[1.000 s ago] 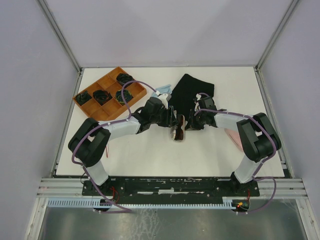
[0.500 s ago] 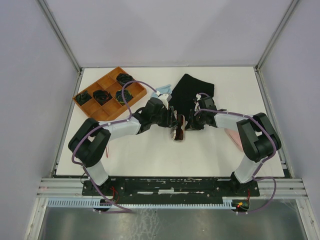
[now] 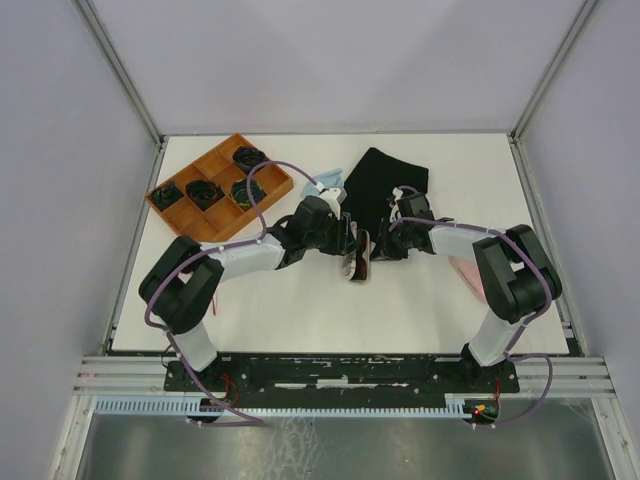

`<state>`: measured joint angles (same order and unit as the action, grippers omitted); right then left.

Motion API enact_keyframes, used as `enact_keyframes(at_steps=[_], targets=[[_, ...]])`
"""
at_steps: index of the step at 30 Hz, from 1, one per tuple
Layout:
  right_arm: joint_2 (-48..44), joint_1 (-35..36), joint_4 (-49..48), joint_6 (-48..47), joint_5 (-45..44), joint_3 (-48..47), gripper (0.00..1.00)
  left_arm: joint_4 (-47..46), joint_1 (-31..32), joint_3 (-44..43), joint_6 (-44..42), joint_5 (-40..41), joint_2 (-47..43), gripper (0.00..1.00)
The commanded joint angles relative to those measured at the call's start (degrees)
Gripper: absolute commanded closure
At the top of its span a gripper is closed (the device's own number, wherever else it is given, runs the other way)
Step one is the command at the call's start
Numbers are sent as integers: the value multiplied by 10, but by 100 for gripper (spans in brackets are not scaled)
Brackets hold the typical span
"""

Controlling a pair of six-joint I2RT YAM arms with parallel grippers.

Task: Organize the sunglasses
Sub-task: Close the sunglasses case at the center of the board.

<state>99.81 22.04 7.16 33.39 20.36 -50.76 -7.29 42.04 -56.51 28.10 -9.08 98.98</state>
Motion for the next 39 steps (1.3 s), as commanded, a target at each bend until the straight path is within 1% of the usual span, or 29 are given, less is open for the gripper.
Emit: enact_keyframes(at_steps=[1,18,24,31,33,36,39], targets=[[7,8,-40,12,33,-24,81,-5,26,-18,0,-30,26,50],[8,8,-43,8,33,-20,81,-8,37,-17,3,-21,53,50],[-8,7,-33,0,8,-17,81,0,37,-24,-1,-14,38,50],[-75,8,-18,-17,-53,3,70,24,34,-32,-20,35,-32,48],[-102,6,-9,-25,-73,8,67,33,30,-28,-27,54,-52,45],[-137,6,8,-32,-104,16,61,57,29,-29,-42,98,-65,37],[-175,7,28,-29,-142,29,50,90,29,-42,-48,128,-51,30]])
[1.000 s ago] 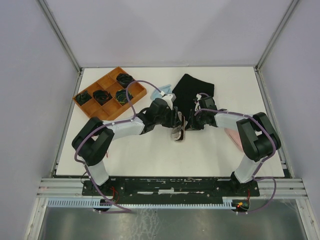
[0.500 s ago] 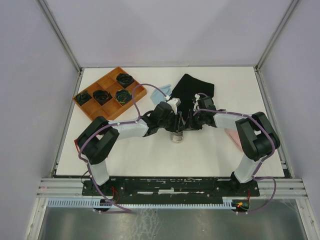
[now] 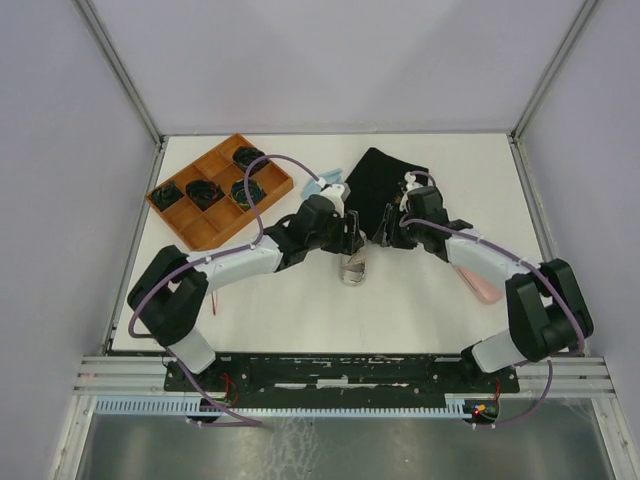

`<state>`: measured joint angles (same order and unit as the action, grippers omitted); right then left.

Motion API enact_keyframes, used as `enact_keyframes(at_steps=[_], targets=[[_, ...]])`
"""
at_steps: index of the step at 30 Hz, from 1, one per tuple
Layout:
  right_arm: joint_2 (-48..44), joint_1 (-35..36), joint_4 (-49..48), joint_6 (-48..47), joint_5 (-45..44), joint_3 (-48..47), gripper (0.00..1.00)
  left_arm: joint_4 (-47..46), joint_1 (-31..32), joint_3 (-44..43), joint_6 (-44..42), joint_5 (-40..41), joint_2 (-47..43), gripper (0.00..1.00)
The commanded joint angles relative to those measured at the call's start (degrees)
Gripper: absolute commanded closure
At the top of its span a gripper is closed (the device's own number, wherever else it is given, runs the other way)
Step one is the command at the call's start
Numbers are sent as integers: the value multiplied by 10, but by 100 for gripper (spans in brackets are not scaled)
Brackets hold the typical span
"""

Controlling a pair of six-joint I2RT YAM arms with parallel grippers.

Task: Organize the sunglasses
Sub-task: Close the sunglasses case at the center of the board, then move the sunglasses case at the center of the board.

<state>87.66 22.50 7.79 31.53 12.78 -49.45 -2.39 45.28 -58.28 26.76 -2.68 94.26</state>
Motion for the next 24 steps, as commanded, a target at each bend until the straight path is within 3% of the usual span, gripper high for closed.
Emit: enact_keyframes(at_steps=[1,8,15,20,24], targets=[[-68,2,26,-7,-86,23,46,49,0,-29,-35,72,4,26],[-204,2,57,21,-177,87,26,104,51,-85,-44,168,72,0],[-347,1,100,39,-234,139,21,148,80,-140,-40,219,134,1],[-401,1,122,38,-248,150,21,178,88,-165,-35,253,162,0],[-401,1,125,35,-242,151,21,192,89,-175,-35,262,175,14]])
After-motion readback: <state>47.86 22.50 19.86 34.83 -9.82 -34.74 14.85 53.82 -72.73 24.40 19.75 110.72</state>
